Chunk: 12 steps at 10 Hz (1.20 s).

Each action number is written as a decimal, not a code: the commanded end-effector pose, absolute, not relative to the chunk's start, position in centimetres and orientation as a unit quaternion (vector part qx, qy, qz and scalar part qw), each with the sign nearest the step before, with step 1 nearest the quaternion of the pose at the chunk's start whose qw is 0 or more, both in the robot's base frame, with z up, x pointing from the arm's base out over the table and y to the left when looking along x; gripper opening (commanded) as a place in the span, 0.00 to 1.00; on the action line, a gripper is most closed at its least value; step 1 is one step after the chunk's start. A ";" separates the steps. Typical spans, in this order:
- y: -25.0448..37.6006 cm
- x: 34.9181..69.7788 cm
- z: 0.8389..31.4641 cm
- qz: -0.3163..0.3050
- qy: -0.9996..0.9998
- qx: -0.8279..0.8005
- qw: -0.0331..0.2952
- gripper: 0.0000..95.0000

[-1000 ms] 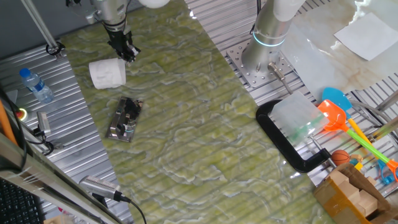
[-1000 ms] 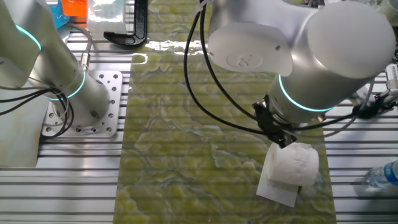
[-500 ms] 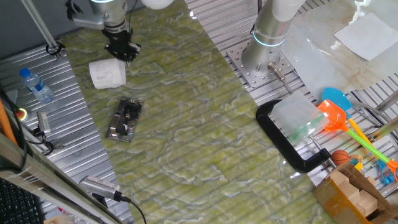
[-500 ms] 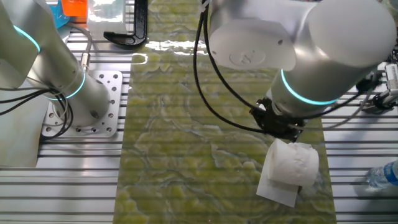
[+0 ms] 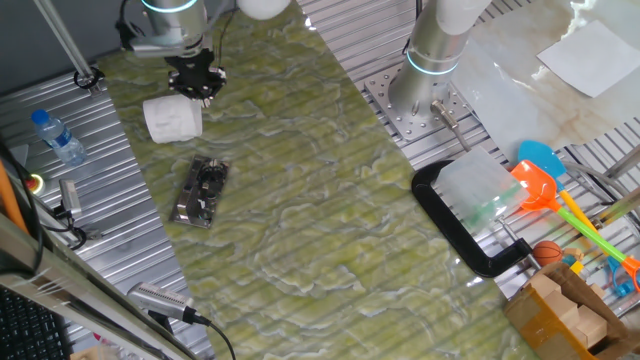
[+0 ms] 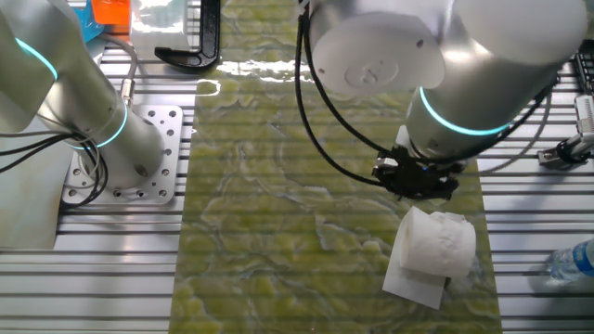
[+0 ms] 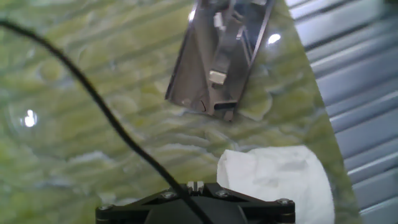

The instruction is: Put the toilet paper on its holder

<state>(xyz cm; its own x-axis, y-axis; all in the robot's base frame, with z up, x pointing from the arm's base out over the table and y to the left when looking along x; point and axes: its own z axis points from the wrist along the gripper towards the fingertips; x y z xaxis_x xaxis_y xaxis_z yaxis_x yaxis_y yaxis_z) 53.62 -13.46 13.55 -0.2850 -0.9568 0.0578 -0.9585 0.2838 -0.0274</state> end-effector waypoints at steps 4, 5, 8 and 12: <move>-13.7 53.1 13.5 0.061 -0.894 0.443 0.027 0.00; -13.7 53.1 13.5 0.060 -0.901 0.429 0.025 0.00; -13.7 53.1 13.5 0.050 -0.933 0.356 0.020 0.20; -13.7 53.1 13.5 0.051 -0.949 0.310 0.013 0.20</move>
